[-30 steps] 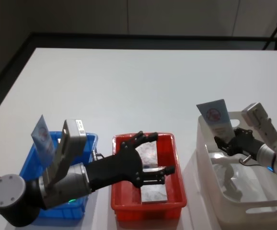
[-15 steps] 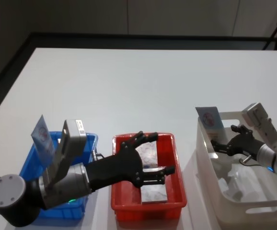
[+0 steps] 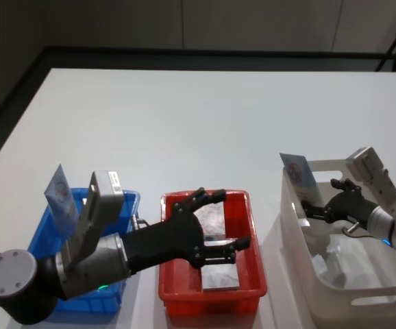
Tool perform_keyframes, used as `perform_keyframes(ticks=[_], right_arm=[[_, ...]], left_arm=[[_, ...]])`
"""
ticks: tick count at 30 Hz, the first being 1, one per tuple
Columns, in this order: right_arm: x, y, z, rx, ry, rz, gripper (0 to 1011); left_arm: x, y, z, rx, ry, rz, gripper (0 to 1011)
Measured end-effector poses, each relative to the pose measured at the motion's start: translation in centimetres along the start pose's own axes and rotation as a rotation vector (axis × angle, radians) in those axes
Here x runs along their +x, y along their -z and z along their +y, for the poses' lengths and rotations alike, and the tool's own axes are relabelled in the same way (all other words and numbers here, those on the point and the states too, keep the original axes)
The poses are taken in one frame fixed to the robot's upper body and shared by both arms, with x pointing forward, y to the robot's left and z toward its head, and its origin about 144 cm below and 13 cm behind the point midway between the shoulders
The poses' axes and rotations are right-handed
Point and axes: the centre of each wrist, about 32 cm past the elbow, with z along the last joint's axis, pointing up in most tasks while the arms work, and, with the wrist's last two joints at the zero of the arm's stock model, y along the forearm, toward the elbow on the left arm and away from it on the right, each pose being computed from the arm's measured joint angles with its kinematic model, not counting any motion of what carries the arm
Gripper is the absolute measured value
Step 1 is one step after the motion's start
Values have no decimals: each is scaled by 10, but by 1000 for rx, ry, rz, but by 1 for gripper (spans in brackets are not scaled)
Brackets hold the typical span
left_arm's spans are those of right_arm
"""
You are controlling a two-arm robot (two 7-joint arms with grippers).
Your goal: Bimanual collaborative sorting of washing and personal care products
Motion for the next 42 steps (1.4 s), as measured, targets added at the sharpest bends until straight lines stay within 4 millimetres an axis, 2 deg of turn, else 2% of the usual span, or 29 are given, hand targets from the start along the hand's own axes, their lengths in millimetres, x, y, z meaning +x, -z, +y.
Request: perform_keyframes(ticks=[16, 32, 42], right_arm=[[-2, -6, -13, 44, -13, 22, 1001], [-2, -11, -41, 94, -20, 49, 1001], [-7, -11, -57, 128, -6, 9, 1001]], left_arm=[[0, 0, 0, 0, 0, 0, 1001], [0, 0, 0, 0, 0, 0, 1001], [0, 0, 0, 0, 0, 0, 1001]])
